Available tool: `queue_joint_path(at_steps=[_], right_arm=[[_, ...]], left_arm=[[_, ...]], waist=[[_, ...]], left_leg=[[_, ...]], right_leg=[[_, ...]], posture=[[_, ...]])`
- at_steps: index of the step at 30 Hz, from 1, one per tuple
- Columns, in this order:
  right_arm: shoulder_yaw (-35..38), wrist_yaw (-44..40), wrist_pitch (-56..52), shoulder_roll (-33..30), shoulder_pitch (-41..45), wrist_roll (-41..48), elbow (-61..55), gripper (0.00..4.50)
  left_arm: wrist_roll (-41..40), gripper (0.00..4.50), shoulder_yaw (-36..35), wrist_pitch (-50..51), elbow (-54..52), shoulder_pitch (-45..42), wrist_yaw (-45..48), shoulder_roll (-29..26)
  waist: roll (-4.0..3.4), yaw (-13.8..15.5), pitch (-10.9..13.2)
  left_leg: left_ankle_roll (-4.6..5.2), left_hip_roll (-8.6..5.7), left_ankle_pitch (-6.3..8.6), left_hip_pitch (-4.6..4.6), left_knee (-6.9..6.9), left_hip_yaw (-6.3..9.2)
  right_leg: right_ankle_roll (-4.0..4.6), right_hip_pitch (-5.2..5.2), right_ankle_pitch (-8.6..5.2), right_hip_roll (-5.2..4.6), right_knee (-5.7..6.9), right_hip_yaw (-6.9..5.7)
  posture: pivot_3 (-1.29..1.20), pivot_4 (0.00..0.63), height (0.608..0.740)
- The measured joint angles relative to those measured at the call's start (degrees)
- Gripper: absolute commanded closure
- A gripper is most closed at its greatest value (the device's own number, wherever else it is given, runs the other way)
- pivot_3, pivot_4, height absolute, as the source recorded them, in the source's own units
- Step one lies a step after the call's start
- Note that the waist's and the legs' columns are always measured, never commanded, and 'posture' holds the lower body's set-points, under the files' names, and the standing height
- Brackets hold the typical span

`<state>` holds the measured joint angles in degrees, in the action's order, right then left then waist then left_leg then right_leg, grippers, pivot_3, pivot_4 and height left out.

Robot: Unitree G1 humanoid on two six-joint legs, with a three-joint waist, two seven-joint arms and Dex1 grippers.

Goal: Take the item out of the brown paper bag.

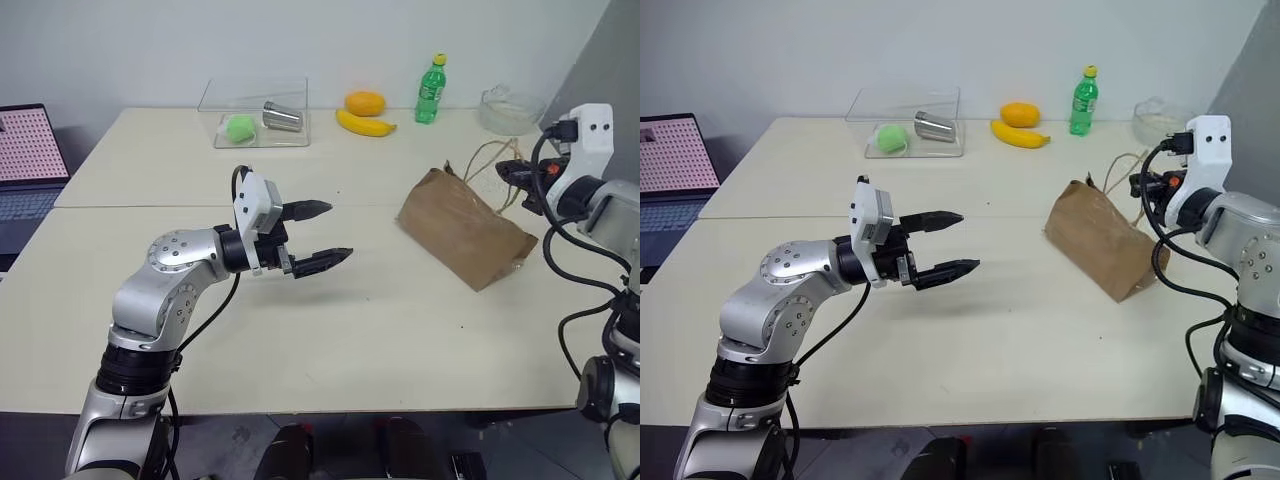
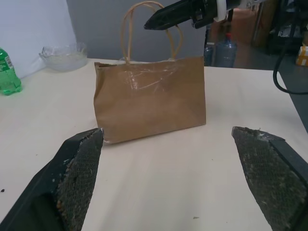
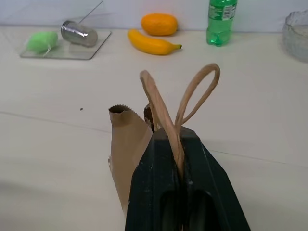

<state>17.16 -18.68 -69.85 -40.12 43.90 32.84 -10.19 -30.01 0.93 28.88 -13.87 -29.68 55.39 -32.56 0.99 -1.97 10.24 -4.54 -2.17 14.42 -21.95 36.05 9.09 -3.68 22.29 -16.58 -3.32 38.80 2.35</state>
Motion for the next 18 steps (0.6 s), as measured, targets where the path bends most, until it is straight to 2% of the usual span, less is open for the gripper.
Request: queue_joint_path(at_steps=[5, 9, 13, 18], right_arm=[[-9.6, -7.7, 9.3, -7.8, 0.3, -5.4, 2.4, 4.46], [-19.9, -16.1, 25.0, -11.8, 5.5, -14.6, 8.5, 4.46], [-24.2, -21.0, 35.9, -11.7, 9.4, -20.8, 14.1, 4.46], [-26.5, -23.1, 42.3, -7.6, 14.7, -25.4, 21.8, 4.46]], left_arm=[[-0.1, 0.0, -0.1, -0.3, 0.0, 0.8, 0.4, -1.1], [-1.2, 0.0, -0.7, 1.8, -1.1, 4.4, 0.2, -1.9], [-2.8, 0.0, -1.7, 3.7, -4.5, 8.7, -1.0, -2.7], [-5.3, 0.0, -4.2, 6.2, -10.4, 13.9, -4.4, -2.9]], waist=[[-0.04, 0.0, 0.1], [-0.13, -0.9, 0.3], [-0.08, -1.1, 0.4], [-0.12, -1.3, 0.5]], left_leg=[[0.0, 0.0, 0.0, 0.0, 0.0, -0.04], [0.0, 0.02, 0.0, 0.01, -0.01, -0.1], [-0.01, 0.04, 0.0, -0.06, -0.01, -0.05], [-0.01, 0.03, 0.0, -0.08, -0.01, -0.09]], right_leg=[[-0.02, 0.0, -0.01, -0.01, -0.05, 0.01], [-0.05, 0.03, -0.02, -0.01, -0.04, 0.05], [-0.02, 0.05, 0.0, -0.01, -0.09, 0.02], [-0.01, 0.11, 0.0, -0.05, -0.07, 0.08]], posture=[[0.0, 0.15, 0.74], [0.0, 0.15, 0.74], [0.0, 0.15, 0.74], [0.0, 0.15, 0.74]])
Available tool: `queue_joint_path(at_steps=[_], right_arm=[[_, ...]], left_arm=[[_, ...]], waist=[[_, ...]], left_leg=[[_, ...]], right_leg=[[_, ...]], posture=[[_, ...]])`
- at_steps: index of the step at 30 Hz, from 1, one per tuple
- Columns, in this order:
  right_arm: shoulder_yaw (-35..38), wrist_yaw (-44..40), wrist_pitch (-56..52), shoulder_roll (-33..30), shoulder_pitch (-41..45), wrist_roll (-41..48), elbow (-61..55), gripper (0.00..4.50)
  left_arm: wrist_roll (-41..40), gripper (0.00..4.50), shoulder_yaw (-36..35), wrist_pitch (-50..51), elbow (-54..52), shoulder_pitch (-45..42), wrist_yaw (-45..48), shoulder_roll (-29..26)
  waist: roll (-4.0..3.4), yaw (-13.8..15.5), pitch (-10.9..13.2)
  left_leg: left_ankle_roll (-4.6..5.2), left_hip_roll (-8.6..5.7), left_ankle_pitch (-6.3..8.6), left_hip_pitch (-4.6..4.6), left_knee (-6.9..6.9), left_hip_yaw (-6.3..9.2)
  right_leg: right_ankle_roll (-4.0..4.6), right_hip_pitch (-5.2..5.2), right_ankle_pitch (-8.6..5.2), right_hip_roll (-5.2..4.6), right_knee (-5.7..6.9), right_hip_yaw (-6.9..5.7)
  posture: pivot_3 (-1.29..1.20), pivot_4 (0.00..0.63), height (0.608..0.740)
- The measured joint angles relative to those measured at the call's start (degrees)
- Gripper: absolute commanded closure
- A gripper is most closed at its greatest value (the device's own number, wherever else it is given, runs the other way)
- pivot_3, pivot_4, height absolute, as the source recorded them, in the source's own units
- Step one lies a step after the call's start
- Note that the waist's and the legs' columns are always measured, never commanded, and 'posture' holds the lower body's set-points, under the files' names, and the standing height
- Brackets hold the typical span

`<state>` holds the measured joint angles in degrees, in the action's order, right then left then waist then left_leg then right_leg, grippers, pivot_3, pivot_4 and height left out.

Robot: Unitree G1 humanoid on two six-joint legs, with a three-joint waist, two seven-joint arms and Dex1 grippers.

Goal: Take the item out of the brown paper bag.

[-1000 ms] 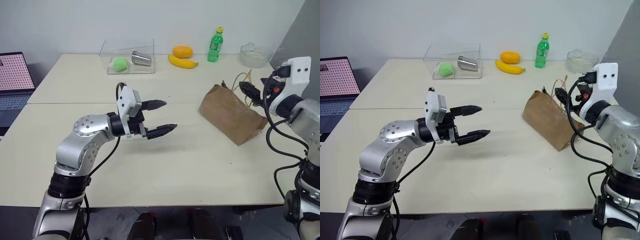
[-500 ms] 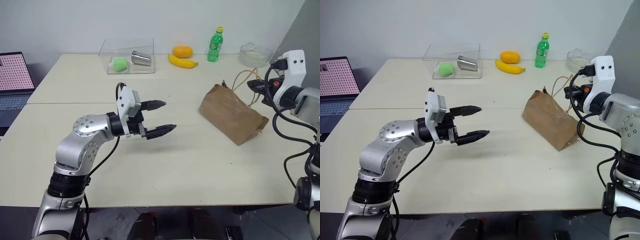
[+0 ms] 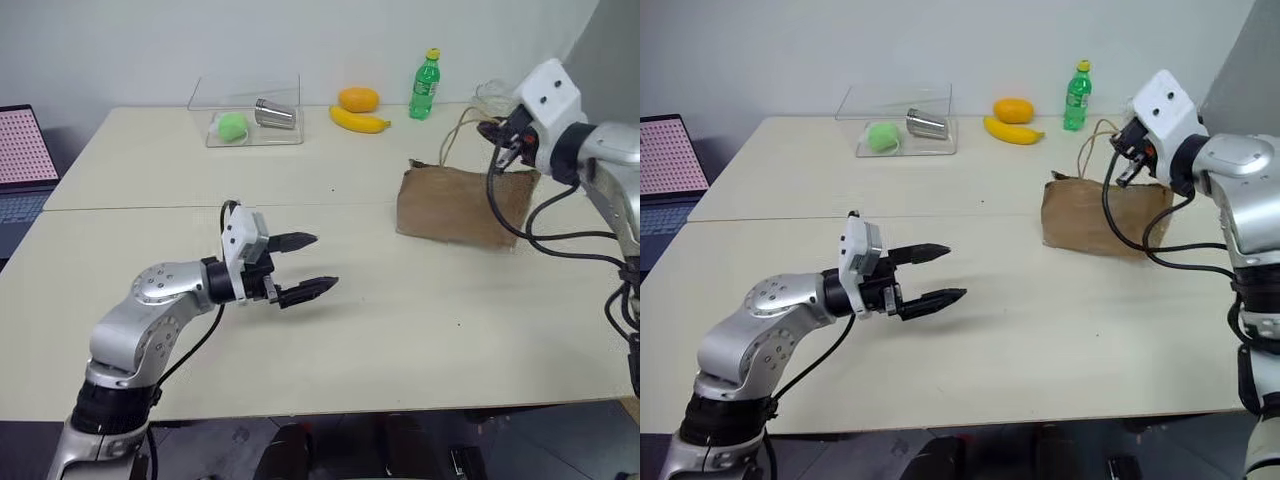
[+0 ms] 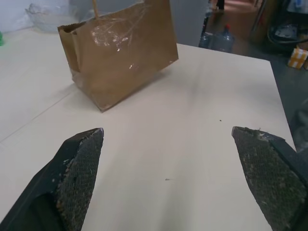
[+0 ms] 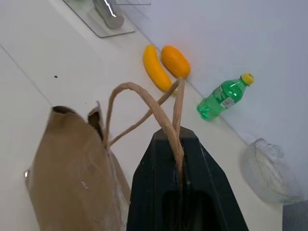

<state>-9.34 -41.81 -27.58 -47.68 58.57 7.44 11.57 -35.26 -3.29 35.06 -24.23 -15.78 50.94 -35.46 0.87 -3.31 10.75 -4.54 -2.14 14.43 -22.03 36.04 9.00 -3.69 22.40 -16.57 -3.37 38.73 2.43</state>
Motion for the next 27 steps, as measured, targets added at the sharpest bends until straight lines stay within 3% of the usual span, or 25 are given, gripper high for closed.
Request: queue_joint_path(at_steps=[13, 27], right_arm=[[-2.3, -0.4, 5.9, 18.1, 14.6, -5.2, 16.0, 4.46], [-2.0, 5.4, 16.1, 34.1, 28.0, -8.9, 45.2, 4.46]], left_arm=[[-3.4, 0.0, -2.9, 2.2, -5.5, 5.1, -6.8, 0.2], [-3.8, 0.0, -3.6, 2.0, -5.5, 5.6, -9.1, 0.2]], waist=[[-0.05, 0.1, 0.1], [-0.06, -0.2, 0.1]], left_leg=[[-0.01, -0.02, -0.01, -0.03, 0.0, 0.04], [-0.27, 0.0, -0.16, -0.69, 0.03, 0.01]], right_leg=[[0.02, 0.1, 0.01, 0.01, 0.12, -0.02], [0.13, 0.9, 0.08, 0.04, 0.33, 0.03]], posture=[[0.0, 0.15, 0.74], [0.0, 0.15, 0.74]])
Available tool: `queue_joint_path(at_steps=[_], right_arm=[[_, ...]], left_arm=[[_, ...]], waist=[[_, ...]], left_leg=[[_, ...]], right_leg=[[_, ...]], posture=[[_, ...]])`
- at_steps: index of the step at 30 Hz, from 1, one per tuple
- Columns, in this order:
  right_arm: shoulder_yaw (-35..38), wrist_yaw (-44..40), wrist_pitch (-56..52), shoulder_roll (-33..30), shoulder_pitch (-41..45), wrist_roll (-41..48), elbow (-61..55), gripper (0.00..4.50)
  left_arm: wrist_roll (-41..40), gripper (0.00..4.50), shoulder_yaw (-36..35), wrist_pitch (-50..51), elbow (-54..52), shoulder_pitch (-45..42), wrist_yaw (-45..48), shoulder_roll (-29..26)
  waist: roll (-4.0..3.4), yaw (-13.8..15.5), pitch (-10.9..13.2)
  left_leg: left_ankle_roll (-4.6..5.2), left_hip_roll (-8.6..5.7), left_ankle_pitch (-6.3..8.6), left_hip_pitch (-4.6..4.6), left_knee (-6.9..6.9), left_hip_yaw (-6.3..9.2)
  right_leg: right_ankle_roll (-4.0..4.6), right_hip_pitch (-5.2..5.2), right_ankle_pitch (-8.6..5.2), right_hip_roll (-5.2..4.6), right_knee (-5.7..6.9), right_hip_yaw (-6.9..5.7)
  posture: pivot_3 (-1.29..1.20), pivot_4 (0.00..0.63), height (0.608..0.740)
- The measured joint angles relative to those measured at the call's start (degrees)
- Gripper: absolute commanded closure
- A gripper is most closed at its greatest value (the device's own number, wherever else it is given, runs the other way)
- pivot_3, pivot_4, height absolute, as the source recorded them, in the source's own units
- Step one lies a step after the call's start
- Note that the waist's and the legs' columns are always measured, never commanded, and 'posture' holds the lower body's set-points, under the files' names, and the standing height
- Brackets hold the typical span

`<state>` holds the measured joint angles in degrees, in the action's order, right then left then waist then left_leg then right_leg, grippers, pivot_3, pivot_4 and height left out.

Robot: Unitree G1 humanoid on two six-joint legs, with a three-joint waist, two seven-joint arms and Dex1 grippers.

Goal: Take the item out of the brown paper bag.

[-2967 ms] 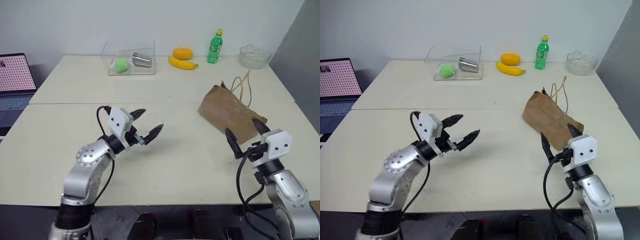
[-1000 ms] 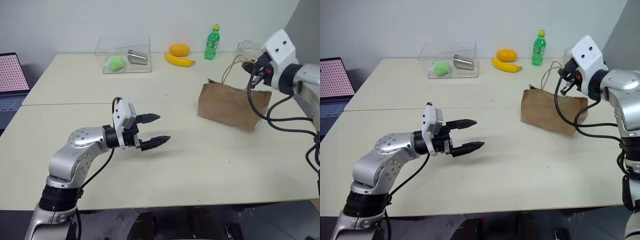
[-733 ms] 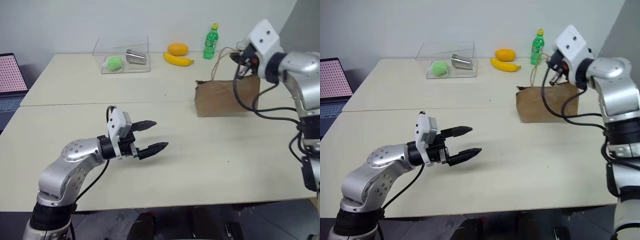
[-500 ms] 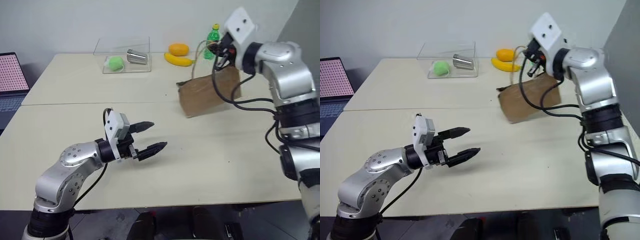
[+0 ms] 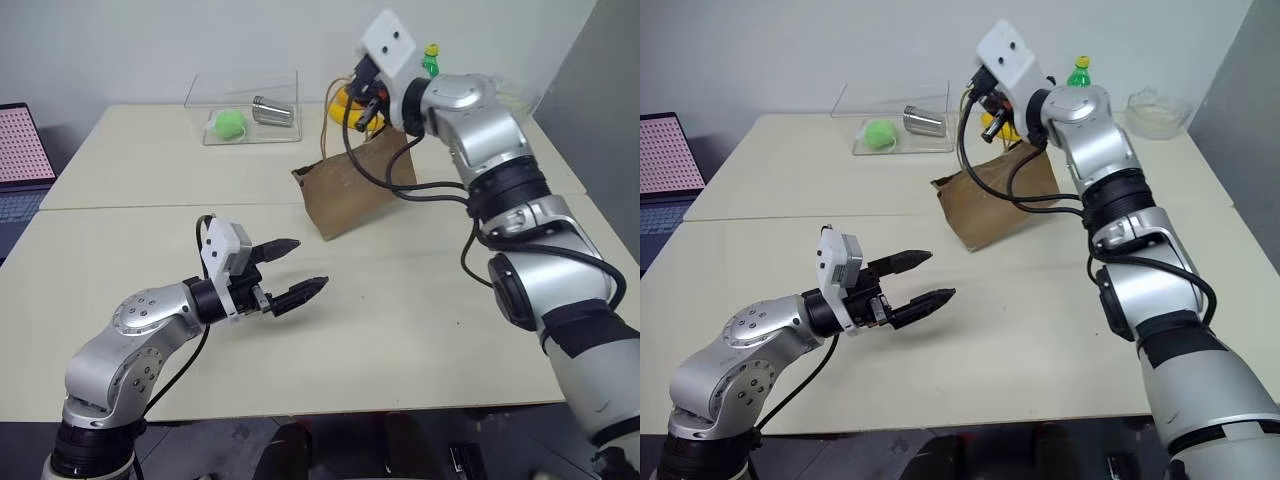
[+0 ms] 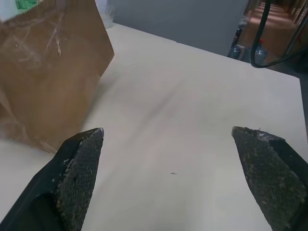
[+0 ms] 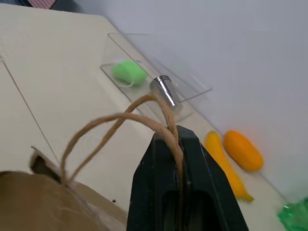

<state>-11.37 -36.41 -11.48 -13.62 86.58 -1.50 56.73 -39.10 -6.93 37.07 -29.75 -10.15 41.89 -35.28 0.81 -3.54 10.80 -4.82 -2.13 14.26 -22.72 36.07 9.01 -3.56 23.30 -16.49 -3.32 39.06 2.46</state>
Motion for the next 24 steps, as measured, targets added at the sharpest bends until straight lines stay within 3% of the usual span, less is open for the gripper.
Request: queue_joint_path(at_steps=[17, 24], right_arm=[[4.0, 0.5, -0.7, 0.4, 3.2, -1.0, 7.7, 4.46], [2.3, -5.0, -1.5, -3.2, 3.1, -3.8, 6.8, 4.46]], left_arm=[[0.1, 0.0, 0.1, -0.2, 0.0, -0.5, 0.0, 0.1], [0.2, 0.0, 0.2, -0.6, 1.1, -1.5, 0.2, 0.1]], waist=[[-0.01, -0.4, 0.0], [-0.01, -0.6, 0.0]], left_leg=[[-0.01, 0.0, 0.0, -0.09, 0.01, -0.02], [-0.01, -0.01, 0.0, -0.08, 0.0, -0.03]], right_leg=[[0.01, 0.08, 0.0, 0.03, 0.0, 0.01], [0.01, 0.08, 0.0, 0.02, 0.0, 0.01]], posture=[[0.0, 0.15, 0.74], [0.0, 0.15, 0.74]])
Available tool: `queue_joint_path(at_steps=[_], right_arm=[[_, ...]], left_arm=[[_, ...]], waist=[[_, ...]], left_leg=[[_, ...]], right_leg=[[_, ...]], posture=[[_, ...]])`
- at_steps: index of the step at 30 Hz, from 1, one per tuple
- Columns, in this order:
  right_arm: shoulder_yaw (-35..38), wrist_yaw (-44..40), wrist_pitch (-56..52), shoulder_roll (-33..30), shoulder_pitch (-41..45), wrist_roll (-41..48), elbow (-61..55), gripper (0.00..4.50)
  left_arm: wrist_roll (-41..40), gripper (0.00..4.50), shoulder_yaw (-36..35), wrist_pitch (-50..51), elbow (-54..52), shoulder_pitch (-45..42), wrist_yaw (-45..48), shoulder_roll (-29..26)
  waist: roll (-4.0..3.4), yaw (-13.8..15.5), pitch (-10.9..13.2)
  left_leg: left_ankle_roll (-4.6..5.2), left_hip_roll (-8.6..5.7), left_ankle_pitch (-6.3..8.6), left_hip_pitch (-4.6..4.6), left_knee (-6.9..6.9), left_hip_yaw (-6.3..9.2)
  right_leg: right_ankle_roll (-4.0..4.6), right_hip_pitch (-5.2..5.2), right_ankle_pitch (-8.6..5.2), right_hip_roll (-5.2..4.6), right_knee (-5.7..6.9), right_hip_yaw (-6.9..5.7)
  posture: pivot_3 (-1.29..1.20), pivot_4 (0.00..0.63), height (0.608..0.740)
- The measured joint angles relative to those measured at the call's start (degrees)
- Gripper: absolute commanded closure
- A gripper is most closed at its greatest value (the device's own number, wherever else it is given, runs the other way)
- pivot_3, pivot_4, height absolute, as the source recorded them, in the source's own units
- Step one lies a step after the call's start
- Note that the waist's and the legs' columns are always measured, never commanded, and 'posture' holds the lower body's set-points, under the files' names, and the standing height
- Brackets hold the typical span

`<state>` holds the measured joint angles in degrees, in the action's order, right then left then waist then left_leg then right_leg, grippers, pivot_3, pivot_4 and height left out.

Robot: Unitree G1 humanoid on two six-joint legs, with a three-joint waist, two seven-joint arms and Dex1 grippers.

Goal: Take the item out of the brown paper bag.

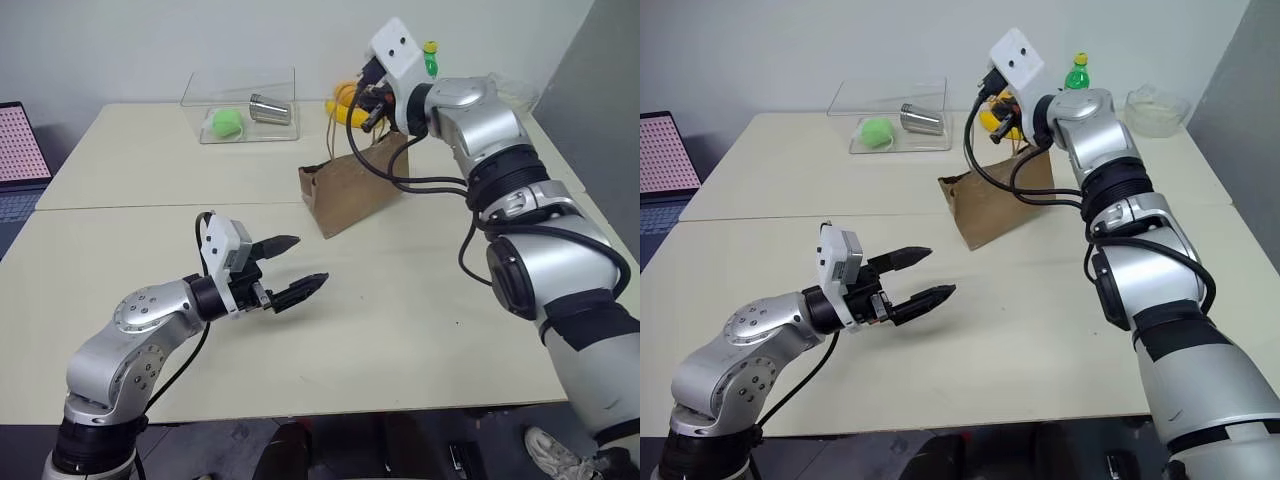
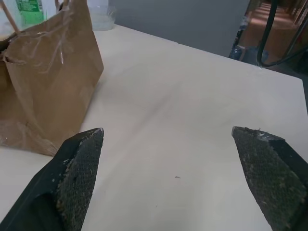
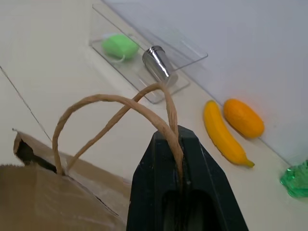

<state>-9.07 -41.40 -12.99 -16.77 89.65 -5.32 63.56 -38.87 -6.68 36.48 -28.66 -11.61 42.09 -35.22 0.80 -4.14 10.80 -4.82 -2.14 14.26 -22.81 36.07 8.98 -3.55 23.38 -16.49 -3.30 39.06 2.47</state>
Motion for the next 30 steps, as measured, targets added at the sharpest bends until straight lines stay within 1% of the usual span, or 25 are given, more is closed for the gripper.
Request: queue_joint_path(at_steps=[3, 8, 20, 23, 25, 27, 30], right_arm=[[-0.7, -3.2, -1.0, -0.7, -0.3, -0.3, -1.8, 4.46], [-2.3, -9.4, -4.2, -2.6, -3.8, -0.4, -8.6, 4.46], [-3.1, -9.5, -4.8, -2.9, -5.6, -1.1, -11.5, 4.46], [-3.9, -10.3, -3.7, -3.6, -7.4, -2.1, -13.5, 4.46], [-4.1, -10.5, -3.4, -4.1, -8.2, -2.5, -14.0, 4.09], [-4.2, -11.0, -3.1, -5.5, -9.9, -2.6, -16.2, 3.58], [-4.4, -12.2, -3.6, -7.6, -12.6, -2.6, -20.2, 2.55]], left_arm=[[0.0, 0.0, 0.0, -0.6, 0.0, -0.1, 0.1, 0.0], [0.1, 0.0, 0.0, -1.0, 0.4, -0.3, 0.5, -0.3], [0.9, 0.0, 0.0, -1.8, 1.3, -0.5, 1.2, -0.5], [1.0, 0.0, 0.0, -1.8, 1.3, -0.7, 1.2, -0.5], [1.0, 0.0, 0.0, -1.9, 1.3, -0.8, 1.2, -0.4], [1.0, 0.0, 0.0, -2.0, 1.4, -1.2, 1.2, -0.4], [1.1, 0.0, 0.1, -2.1, 1.5, -1.6, 1.2, -0.5]], waist=[[0.0, -0.3, 0.0], [0.0, -0.5, 0.0], [0.0, -0.6, 0.0], [0.0, -0.6, 0.0], [0.0, -0.6, 0.0], [0.01, -0.6, 0.0], [0.02, -0.6, 0.0]], left_leg=[[0.0, 0.0, 0.0, 0.0, 0.0, 0.0], [0.0, 0.0, 0.0, 0.0, 0.03, 0.01], [-0.01, 0.01, -0.01, 0.02, 0.05, 0.01], [-0.01, 0.0, -0.01, 0.01, 0.06, 0.02], [-0.01, 0.0, -0.01, 0.01, 0.06, 0.01], [-0.01, 0.0, -0.01, 0.01, 0.08, 0.03], [-0.01, 0.0, -0.01, 0.0, 0.1, 0.02]], right_leg=[[0.0, 0.0, 0.0, 0.0, 0.0, 0.0], [0.0, 0.0, 0.0, 0.0, 0.03, 0.0], [0.01, 0.0, 0.01, 0.0, 0.07, 0.01], [0.0, 0.0, 0.01, -0.01, 0.06, 0.0], [0.0, 0.0, 0.01, -0.01, 0.07, 0.01], [0.0, -0.01, 0.01, -0.01, 0.07, -0.01], [0.0, -0.02, 0.01, -0.01, 0.07, -0.01]], posture=[[0.0, 0.15, 0.74], [0.0, 0.15, 0.74], [0.0, 0.15, 0.74], [0.0, 0.15, 0.74], [0.0, 0.15, 0.74], [0.0, 0.15, 0.74], [0.0, 0.15, 0.74]])
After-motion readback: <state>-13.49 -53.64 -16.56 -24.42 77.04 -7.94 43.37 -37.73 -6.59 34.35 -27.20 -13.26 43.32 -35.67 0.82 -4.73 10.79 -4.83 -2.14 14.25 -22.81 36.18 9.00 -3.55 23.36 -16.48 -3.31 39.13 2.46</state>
